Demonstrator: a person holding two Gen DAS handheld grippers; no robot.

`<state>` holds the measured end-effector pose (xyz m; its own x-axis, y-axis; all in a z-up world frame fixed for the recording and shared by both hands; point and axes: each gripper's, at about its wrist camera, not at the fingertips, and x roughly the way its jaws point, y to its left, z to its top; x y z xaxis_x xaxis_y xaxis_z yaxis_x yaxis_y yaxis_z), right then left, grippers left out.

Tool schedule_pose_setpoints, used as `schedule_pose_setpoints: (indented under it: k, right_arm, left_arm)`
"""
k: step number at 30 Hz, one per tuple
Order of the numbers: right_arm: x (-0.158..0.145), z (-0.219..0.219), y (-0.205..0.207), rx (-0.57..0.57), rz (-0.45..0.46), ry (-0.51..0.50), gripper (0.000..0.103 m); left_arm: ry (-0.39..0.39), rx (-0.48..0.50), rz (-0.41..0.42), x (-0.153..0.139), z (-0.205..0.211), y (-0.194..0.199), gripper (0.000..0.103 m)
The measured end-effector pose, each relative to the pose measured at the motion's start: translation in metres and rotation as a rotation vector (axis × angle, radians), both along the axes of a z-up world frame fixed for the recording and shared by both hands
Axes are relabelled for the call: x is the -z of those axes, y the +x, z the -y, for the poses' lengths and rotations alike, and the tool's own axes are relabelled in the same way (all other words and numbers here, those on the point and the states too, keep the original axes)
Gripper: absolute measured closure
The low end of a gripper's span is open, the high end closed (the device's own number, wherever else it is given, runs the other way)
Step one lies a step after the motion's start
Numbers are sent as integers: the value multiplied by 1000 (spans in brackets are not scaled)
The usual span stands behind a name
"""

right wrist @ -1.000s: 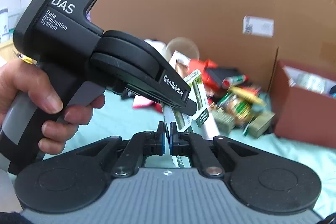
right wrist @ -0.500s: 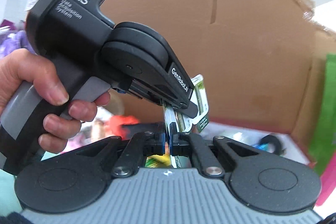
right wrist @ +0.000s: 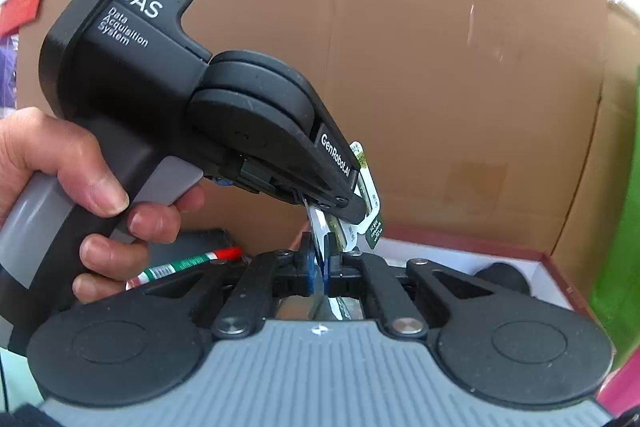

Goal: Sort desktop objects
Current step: 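Carry the packet into the red-brown box and open the left gripper, then move the left gripper back to the table while the right gripper reaches the BOOM keychain tag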

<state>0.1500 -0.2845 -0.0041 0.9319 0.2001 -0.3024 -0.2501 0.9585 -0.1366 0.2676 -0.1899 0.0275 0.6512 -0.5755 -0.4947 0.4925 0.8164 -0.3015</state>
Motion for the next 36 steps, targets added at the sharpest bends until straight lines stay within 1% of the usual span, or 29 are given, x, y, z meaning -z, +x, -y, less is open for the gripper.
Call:
schedule_pose_setpoints:
  k: [5, 7, 9, 10, 11, 12, 13, 14, 15, 17, 18, 20, 21, 24, 26, 27, 29, 32, 36]
  right_arm:
    - [14, -2, 24, 21, -71, -16, 100]
    - [17, -4, 30, 31, -95, -16, 99]
    - [18, -3, 37, 33, -114, -15, 99]
    - [18, -2, 41, 40, -127, -17, 99]
    - [19, 13, 49, 53, -137, -20, 99]
    - [20, 16, 54, 64, -150, -21, 99]
    - [21, 20, 58, 71, -168, -10, 99]
    - [23, 21, 62, 77, -190, 11, 96]
    - [23, 25, 67, 77, -214, 31, 91]
    - [19, 30, 60, 77, -240, 52, 56]
    - [17, 31, 51, 86, -232, 43, 54]
    - [20, 34, 55, 101, -198, -12, 50]
    - [16, 35, 50, 111, -180, -40, 49]
    - [7, 36, 39, 154, -145, -83, 37]
    - [6, 37, 31, 170, -116, -75, 15]
    - [5, 35, 23, 174, -95, -68, 13]
    - [5, 29, 8, 174, -69, -59, 11]
    - [5, 12, -9, 166, -72, -39, 11]
    - [1, -10, -50, 134, -81, -3, 10]
  left_arm:
    - [42, -26, 9, 12, 2, 11, 92]
    - [62, -28, 18, 12, 1, 13, 87]
    - [69, -42, 37, 10, -2, 11, 64]
    - [62, -50, 46, 10, -6, 10, 58]
    - [52, -55, 52, 9, -11, 8, 44]
    - [38, -59, 56, 8, -16, 6, 28]
    - [23, -63, 61, 7, -22, 4, 22]
    - [11, -67, 68, 6, -26, 3, 16]
    - [6, -70, 72, 5, -29, 1, 15]
    - [7, -79, 62, 3, -33, 1, 13]
    - [8, -86, 51, 3, -34, 2, 12]
    - [2, -99, 33, 2, -36, 2, 12]
    - [-3, -104, 26, 2, -38, 0, 12]
    - [-28, -94, 22, 3, -47, -11, 12]
    - [-36, -92, 30, 3, -55, -22, 10]
    - [-36, -93, 33, 4, -54, -27, 8]
    - [-31, -104, 30, 3, -60, -41, 8]
    - [-15, -124, 8, 4, -73, -68, 7]
    - [31, -189, -37, 11, -89, -100, 7]
